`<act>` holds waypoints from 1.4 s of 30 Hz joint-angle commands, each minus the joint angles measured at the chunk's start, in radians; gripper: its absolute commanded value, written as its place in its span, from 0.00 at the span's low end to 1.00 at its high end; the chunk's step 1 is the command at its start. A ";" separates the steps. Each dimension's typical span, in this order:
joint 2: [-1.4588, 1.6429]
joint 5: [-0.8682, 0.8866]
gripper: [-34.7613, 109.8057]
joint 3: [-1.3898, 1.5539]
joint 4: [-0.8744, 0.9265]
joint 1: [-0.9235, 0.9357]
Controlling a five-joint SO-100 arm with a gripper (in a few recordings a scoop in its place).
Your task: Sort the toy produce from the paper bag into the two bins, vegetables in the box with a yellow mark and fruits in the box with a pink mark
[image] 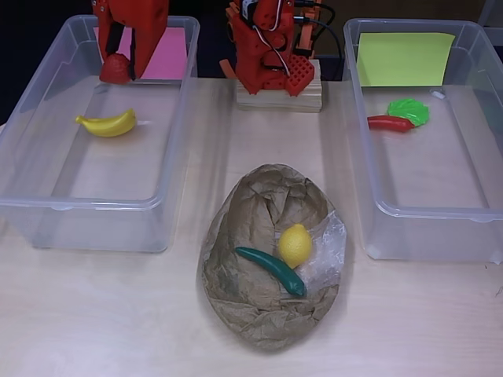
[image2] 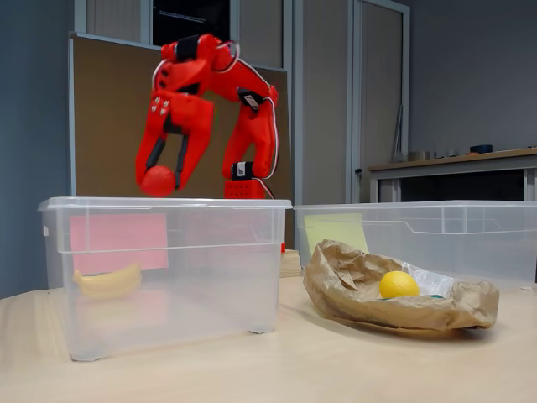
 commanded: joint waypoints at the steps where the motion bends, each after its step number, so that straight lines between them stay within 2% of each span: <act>1: 0.021 0.048 0.36 0.054 -0.044 0.114; 6: 0.020 0.074 0.45 0.092 -0.048 0.236; 10: 0.126 0.071 0.46 0.169 -0.057 0.298; 18: 0.278 0.057 0.47 0.267 -0.032 0.242; 22: 0.247 -0.014 0.45 0.193 0.038 0.072; 31: 0.094 -0.114 0.45 -0.041 0.153 -0.522; 37: 0.009 -0.147 0.43 -0.158 0.104 -0.833; 42: -0.098 -0.092 0.44 -0.150 0.021 -1.000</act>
